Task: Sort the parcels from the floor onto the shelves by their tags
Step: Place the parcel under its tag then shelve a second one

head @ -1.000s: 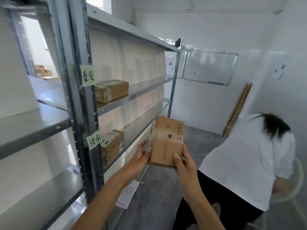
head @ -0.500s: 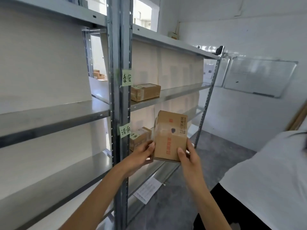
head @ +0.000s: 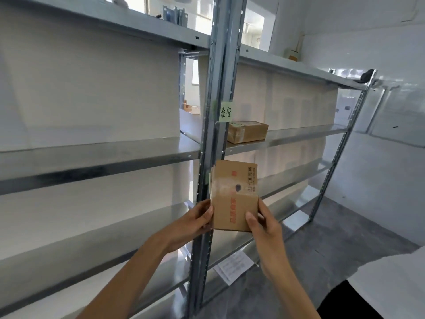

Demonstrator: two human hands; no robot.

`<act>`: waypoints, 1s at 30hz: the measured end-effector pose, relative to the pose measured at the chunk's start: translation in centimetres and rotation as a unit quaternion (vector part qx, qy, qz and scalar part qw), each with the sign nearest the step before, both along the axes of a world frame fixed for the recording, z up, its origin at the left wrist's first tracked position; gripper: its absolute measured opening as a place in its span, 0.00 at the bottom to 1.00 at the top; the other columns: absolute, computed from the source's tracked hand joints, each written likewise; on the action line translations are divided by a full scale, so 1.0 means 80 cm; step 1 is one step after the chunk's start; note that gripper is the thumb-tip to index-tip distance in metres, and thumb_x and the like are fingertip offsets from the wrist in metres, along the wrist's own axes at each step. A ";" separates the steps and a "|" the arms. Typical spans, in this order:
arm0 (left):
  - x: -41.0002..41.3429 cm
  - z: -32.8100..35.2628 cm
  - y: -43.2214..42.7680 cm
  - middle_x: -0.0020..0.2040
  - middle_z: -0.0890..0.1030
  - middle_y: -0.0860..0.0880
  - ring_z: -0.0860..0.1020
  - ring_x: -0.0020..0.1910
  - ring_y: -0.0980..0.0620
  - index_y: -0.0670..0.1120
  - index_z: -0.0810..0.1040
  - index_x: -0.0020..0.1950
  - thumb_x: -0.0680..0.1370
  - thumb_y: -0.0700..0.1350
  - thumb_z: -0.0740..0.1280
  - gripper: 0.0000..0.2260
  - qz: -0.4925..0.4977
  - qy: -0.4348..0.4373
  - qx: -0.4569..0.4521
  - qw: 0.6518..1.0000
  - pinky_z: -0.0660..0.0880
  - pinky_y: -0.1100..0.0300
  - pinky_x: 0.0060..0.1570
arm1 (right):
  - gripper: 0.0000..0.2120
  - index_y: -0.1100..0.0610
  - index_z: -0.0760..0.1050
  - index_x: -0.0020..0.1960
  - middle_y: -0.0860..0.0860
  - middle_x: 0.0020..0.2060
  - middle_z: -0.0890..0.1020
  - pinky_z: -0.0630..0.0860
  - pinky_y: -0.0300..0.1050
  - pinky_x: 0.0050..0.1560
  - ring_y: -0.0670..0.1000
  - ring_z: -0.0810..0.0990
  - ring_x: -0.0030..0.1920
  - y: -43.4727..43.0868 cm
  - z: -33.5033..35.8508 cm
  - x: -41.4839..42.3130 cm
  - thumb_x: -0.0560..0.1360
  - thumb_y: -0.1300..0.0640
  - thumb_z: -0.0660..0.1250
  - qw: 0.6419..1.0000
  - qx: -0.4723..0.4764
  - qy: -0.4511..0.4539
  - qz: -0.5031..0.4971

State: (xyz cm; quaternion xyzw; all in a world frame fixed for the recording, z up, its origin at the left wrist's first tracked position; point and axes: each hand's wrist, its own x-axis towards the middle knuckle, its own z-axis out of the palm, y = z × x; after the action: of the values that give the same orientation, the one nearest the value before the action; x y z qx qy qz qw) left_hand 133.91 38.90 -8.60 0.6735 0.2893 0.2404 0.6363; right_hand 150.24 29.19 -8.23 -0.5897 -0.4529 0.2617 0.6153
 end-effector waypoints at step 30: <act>-0.530 0.028 -0.165 0.65 0.74 0.57 0.71 0.66 0.58 0.55 0.60 0.73 0.80 0.56 0.52 0.21 0.234 -0.025 0.048 0.971 0.68 0.67 0.64 | 0.25 0.46 0.62 0.72 0.49 0.63 0.76 0.75 0.48 0.59 0.49 0.76 0.61 -0.063 0.031 -0.514 0.76 0.47 0.62 0.980 0.048 -0.009 0.192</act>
State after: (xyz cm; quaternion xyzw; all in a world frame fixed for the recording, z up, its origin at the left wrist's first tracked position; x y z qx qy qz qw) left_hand 91.52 25.68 -6.35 0.6108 0.4114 0.4130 0.5359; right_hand 109.11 24.18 -5.75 -0.4634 -0.5753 0.3481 0.5771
